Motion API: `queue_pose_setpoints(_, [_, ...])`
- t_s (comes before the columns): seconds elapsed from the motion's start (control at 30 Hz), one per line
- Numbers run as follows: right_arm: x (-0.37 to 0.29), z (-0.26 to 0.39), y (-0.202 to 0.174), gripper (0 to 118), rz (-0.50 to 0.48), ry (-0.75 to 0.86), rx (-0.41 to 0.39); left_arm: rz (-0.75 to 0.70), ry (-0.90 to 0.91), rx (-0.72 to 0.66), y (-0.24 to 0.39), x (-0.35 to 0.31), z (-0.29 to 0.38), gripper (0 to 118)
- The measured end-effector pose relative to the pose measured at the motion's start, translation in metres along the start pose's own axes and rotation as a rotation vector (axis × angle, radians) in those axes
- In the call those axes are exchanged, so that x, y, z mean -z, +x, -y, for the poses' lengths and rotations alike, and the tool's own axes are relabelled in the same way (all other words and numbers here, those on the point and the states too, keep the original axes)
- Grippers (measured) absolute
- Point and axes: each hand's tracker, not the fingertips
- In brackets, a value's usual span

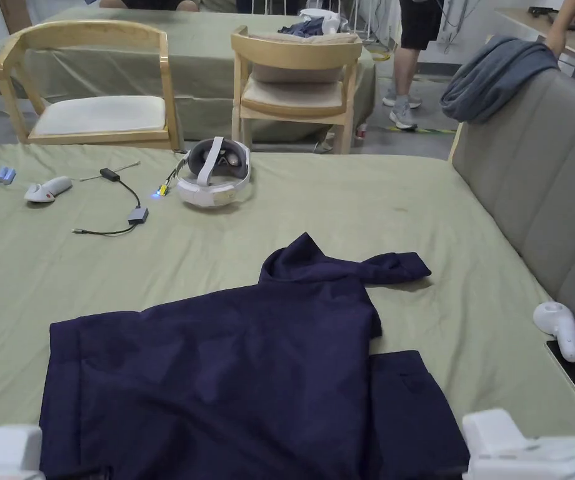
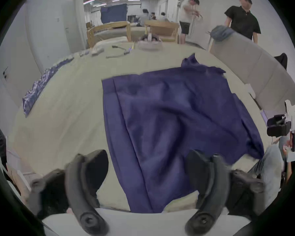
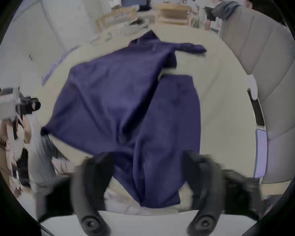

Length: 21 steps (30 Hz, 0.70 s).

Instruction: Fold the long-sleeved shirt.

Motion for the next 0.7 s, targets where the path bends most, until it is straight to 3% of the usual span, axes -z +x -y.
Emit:
queue_pose_setpoints(0.03, [-0.001,-0.011,0.002,43,-0.003,0.022,0.042,0.010,0.047,-0.007,-0.001,-0.002,-0.011,69])
queue_pose_setpoints(0.07, [0.001,-0.019,0.002,17,0.002,0.054,0.039,0.020,0.074,-0.002,-0.006,0.001,-0.023,45])
queue_pose_setpoints(0.1, [0.002,-0.026,0.002,0,0.018,0.089,0.031,0.008,0.076,0.006,-0.010,0.007,-0.033,6])
queue_pose_setpoints(0.2, [0.012,-0.041,0.000,0,-0.002,0.084,0.011,-0.018,0.110,0.045,-0.009,0.023,-0.068,3])
queue_pose_setpoints(0.27, [0.022,-0.052,-0.003,0,0.001,0.083,0.007,-0.053,0.148,-0.017,-0.024,0.052,-0.101,3])
queue_pose_setpoints(0.3, [0.025,-0.057,-0.003,0,0.004,0.082,0.006,-0.065,0.150,-0.030,-0.026,0.061,-0.111,18])
queue_pose_setpoints(0.33, [0.032,-0.064,-0.003,0,0.011,0.075,0.004,-0.078,0.146,-0.043,-0.029,0.076,-0.126,46])
queue_pose_setpoints(0.37, [0.039,-0.070,-0.003,0,0.026,0.065,0.000,-0.114,0.117,-0.057,-0.037,0.098,-0.140,84])
queue_pose_setpoints(0.4, [0.046,-0.075,-0.003,0,0.040,0.060,-0.003,-0.153,0.080,-0.063,-0.039,0.115,-0.150,110])
queue_pose_setpoints(0.43, [0.054,-0.081,-0.003,0,0.061,0.054,-0.007,-0.193,0.058,-0.050,-0.042,0.136,-0.160,108])
queue_pose_setpoints(0.5, [0.063,-0.087,-0.005,0,0.078,0.044,-0.010,-0.208,0.054,-0.041,-0.050,0.168,-0.176,91])
queue_pose_setpoints(0.7, [0.097,-0.118,-0.004,0,0.044,0.011,-0.003,-0.235,-0.150,-0.165,-0.077,0.248,-0.186,91])
